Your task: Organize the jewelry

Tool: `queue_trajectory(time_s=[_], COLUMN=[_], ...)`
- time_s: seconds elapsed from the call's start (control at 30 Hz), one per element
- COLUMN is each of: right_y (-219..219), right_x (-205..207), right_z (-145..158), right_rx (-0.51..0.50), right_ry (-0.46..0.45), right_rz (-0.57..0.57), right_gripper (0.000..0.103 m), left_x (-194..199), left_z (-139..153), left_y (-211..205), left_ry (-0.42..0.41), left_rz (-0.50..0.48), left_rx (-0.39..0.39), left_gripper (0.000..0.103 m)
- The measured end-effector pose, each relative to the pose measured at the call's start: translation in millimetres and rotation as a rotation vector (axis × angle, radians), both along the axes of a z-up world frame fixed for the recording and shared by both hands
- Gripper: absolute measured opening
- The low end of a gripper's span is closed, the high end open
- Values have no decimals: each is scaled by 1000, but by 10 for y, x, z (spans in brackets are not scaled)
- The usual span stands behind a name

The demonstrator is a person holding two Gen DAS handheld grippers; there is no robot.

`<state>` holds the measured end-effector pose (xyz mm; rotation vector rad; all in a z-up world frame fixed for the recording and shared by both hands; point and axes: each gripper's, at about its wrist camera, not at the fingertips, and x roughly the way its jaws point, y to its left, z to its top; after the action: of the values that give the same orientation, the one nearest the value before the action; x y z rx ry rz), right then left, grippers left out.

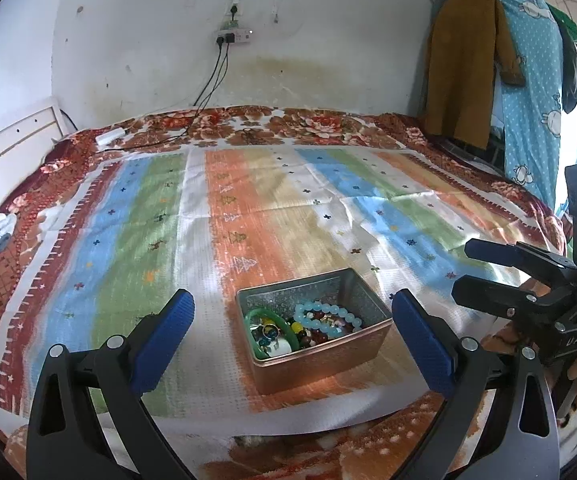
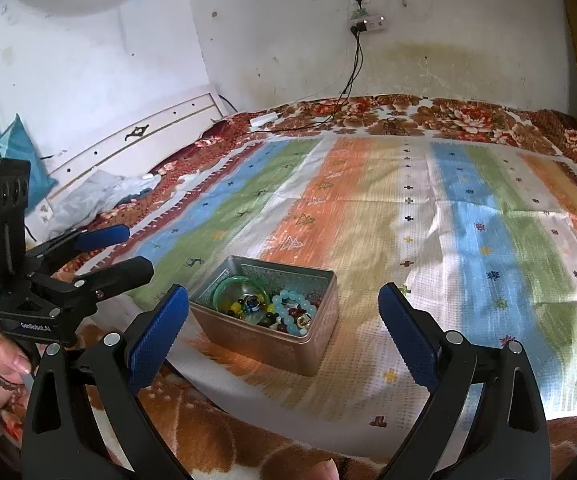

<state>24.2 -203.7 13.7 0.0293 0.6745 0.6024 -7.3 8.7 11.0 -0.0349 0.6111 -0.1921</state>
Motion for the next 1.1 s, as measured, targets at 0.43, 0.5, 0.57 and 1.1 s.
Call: queue_trajectory(time_s=[0.43, 0.5, 0.57, 1.1], right_y=[18, -4, -2, 37], right_x=[8, 30, 37, 42], right_z=[-27, -31, -38, -54], right_rx=[-2, 10, 9, -14], right_ry=[8, 19, 24, 23], right_rz=[16, 6, 5, 11], right_gripper=[96, 96, 96, 96], left_x=[0, 1, -2, -9], left_z=[-14, -15, -13, 10], left_y=[18, 21, 13, -3], left_ry=[10, 11, 10, 5], left_rz=[18, 20, 14, 14], left_rx=[-12, -15, -12, -18], left_gripper=[97, 97, 97, 97])
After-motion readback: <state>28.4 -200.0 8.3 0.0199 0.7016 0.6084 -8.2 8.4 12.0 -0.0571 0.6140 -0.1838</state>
